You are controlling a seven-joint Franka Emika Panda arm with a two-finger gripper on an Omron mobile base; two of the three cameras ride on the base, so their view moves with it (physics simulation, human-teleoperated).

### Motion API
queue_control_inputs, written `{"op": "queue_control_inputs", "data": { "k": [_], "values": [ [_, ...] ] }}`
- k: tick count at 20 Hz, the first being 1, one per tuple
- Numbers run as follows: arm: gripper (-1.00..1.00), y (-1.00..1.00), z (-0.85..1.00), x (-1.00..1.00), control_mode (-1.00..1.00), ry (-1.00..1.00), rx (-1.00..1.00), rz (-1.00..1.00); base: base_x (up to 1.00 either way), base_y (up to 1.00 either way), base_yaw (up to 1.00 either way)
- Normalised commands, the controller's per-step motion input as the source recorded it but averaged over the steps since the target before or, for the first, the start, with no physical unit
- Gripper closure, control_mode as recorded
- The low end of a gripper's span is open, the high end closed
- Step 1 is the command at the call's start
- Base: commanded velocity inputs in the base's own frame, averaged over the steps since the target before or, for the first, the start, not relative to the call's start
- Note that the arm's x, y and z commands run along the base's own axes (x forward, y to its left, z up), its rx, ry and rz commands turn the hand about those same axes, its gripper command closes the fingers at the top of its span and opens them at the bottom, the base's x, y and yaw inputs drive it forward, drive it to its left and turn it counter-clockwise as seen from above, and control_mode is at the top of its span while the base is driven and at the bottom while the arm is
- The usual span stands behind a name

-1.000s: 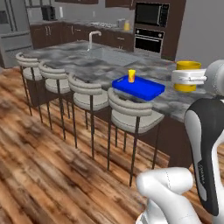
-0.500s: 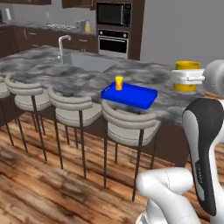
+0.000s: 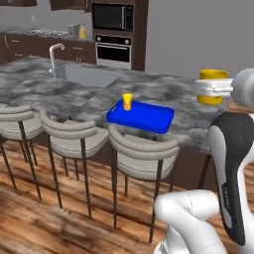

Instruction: There is a tray on the dining counter. Grab the cup, mug, and pitcher and place them on the tray. The pitcher may be placed next to the tray if it cannot fit the tray.

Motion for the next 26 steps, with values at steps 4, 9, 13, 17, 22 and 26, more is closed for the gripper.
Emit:
{"op": "queue_control_inputs", "data": {
  "k": [4, 9, 13, 17, 22, 26],
  "values": [
    [1.0, 0.0, 0.0, 0.0, 1.0, 0.0, 0.0, 0.0, 0.57, 0.31, -0.17],
    [1.0, 0.0, 0.0, 0.0, 1.0, 0.0, 0.0, 0.0, 0.47, 0.91, -0.18],
    [1.0, 0.0, 0.0, 0.0, 1.0, 0.0, 0.0, 0.0, 0.44, 0.85, -0.19],
    [1.0, 0.0, 0.0, 0.0, 1.0, 0.0, 0.0, 0.0, 0.42, 0.23, -0.21],
    [1.0, 0.0, 0.0, 0.0, 1.0, 0.0, 0.0, 0.0, 0.41, 0.06, -0.25],
    [1.0, 0.0, 0.0, 0.0, 1.0, 0.0, 0.0, 0.0, 0.51, 0.08, -0.24]
  ]
}}
